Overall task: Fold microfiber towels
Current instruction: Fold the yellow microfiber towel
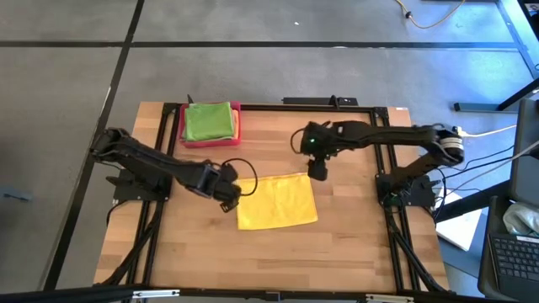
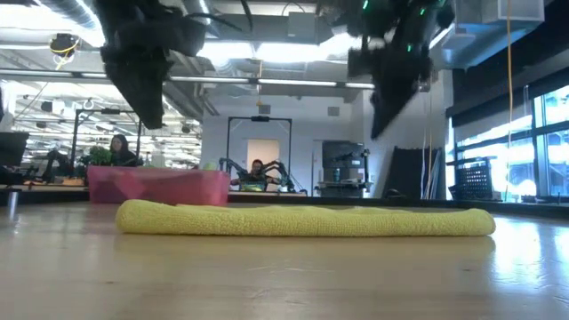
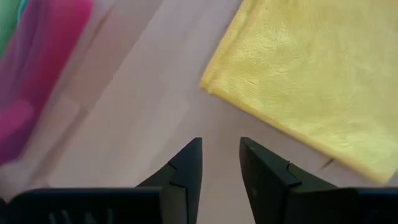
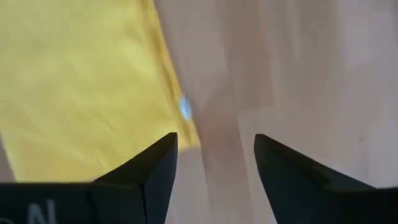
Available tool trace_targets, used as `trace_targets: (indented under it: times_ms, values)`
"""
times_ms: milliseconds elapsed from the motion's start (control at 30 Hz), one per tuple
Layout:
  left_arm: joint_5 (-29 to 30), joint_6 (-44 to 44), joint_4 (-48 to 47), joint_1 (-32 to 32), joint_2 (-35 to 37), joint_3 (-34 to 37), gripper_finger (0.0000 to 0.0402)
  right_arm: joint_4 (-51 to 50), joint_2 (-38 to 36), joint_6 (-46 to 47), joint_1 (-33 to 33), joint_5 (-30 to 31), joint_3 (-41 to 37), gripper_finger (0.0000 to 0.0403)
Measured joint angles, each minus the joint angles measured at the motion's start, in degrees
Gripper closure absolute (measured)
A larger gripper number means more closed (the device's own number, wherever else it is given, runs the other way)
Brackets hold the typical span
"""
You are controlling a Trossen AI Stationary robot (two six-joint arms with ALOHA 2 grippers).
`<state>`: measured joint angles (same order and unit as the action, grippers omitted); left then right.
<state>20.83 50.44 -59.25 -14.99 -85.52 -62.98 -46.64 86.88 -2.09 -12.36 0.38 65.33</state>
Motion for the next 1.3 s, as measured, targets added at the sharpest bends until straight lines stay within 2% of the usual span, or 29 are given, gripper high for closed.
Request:
trace_targets:
  times_ms: [167,267,333,500,600,667,733,800,967,1100,1200,1300]
  values:
    - [2.5,13.6,0.1,-4.3,0.0,0.0,0.0303,5.6,-6.1,4.5,0.0,-0.6,0.0,0.0187]
    - [4.4,20.9,1.8,-6.5,0.0,0.0,0.0303,6.8,-7.5,6.2,0.0,-7.9,0.0,0.0187]
    - [5.8,23.9,4.6,-8.0,0.1,0.0,0.0303,6.7,-7.7,3.7,0.3,-13.6,0.0,0.0187]
    - [6.7,23.1,17.1,-10.2,0.1,0.0,0.0303,7.8,-7.4,0.6,1.8,-23.6,0.0,0.0187]
    - [6.8,20.9,24.5,-10.6,0.1,0.0,0.0303,10.8,-7.3,4.3,3.1,-30.1,0.0,0.0187]
    - [6.6,19.7,27.6,-10.6,0.2,0.0,0.0303,12.3,-7.4,7.6,4.7,-30.6,0.0,0.0187]
    - [6.7,18.5,28.4,-10.4,1.4,0.0,0.0303,13.0,-7.4,9.7,7.1,-28.6,0.0,0.0187]
    - [6.7,16.7,27.9,-9.7,3.0,0.0,0.0303,14.4,-7.4,11.4,10.6,-24.0,0.0,0.0187]
    - [7.0,7.7,24.3,-6.7,10.4,0.0,0.0303,24.1,-5.5,17.5,21.1,-5.9,0.0,0.0187]
    - [7.3,1.3,23.2,-4.3,16.9,0.0,0.0303,30.3,-1.2,20.3,26.4,7.2,0.0,0.0187]
    - [5.6,-2.8,22.4,-3.4,20.4,-0.1,0.0303,33.2,3.1,23.0,28.4,10.8,0.1,0.0187]
    - [-2.0,-9.6,19.3,-3.4,21.6,-0.1,0.0303,33.4,8.1,26.0,29.6,11.0,1.9,0.0187]
